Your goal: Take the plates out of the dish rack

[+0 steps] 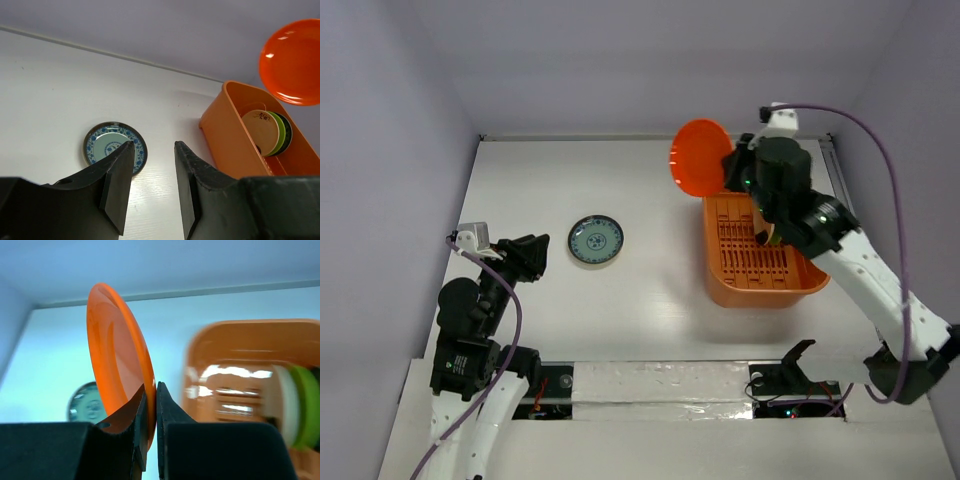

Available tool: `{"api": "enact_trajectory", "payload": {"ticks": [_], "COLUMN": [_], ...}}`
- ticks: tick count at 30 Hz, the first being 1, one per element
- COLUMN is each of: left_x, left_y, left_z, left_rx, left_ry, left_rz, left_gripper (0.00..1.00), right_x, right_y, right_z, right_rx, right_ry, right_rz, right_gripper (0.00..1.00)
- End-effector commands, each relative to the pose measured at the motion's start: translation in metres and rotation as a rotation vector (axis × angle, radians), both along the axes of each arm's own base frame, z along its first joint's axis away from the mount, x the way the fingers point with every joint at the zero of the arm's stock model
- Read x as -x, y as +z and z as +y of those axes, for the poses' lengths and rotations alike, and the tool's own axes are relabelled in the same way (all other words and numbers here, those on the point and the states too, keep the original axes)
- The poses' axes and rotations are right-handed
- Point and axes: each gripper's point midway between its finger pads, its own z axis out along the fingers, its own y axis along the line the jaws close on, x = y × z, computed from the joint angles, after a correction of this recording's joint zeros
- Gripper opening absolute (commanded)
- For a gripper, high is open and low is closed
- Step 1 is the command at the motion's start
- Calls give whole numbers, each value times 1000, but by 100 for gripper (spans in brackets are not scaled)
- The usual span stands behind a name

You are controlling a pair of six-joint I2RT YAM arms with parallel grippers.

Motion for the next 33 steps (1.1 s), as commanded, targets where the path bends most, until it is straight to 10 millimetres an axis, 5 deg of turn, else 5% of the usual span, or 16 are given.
{"api": "enact_trajectory", "payload": {"ticks": [1,3,7,13,21,25,33], "left_x": [-3,-3,-3,-3,-2,-2,-2], "left_y": [7,7,7,7,8,8,9], "left_z": [-2,-2,-2,-2,-2,-2,-2], "left_rx": [4,5,5,5,7,7,9], "left_ry": [-9,-9,-7,-7,-9,-7,-6], "left_rz": [-30,-28,-27,-28,-34,-34,-35], "left_gripper": [35,35,35,36,36,37,37], "right_x": [-24,-28,-44,-49,-52,-50,-53], "right_y": [-21,-29,-83,-158,-246,-270,-283], "right_z": [100,138,207,273,282,278,276], "right_rx": [-182,-244,-327,-335,-333,-323,-309], "right_ry": [258,349,433,484,429,397,376], "right_rz": [20,35,154,310,451,495,497], "right_gripper": [0,0,0,0,7,13,35]}}
